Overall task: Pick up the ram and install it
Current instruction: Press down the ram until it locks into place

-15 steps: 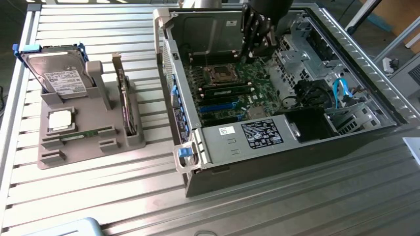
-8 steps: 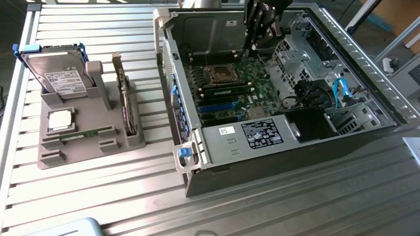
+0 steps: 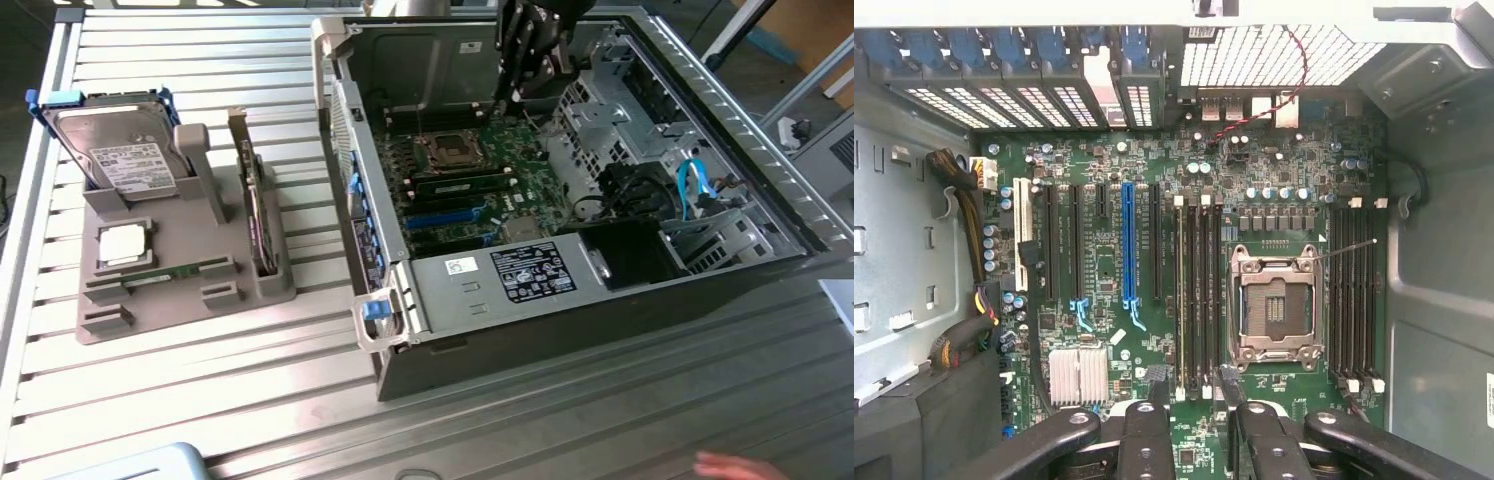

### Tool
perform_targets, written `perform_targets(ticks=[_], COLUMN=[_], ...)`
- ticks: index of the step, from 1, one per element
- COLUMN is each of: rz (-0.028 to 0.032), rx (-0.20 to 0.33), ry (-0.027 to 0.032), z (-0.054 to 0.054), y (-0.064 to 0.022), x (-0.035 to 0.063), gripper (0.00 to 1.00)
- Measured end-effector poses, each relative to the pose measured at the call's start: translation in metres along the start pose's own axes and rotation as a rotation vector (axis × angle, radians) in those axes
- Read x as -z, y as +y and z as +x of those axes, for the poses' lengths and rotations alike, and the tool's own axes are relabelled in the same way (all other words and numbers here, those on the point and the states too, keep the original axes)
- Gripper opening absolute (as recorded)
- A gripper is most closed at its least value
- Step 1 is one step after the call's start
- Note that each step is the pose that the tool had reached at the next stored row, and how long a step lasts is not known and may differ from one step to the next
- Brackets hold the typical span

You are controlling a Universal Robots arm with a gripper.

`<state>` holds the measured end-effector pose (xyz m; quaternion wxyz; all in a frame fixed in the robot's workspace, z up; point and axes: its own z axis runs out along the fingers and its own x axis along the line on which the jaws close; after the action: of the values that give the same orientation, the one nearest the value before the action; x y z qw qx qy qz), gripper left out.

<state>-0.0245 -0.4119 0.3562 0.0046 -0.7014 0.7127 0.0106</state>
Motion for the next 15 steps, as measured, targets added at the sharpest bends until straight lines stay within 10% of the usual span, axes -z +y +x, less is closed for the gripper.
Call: perform_targets(ticks=[15], rz=[-0.0001], rx=[0.000], ry=[-0.0025], z=[0.0000], y=[-0.0001], x=[0.0001], gripper=[0.11])
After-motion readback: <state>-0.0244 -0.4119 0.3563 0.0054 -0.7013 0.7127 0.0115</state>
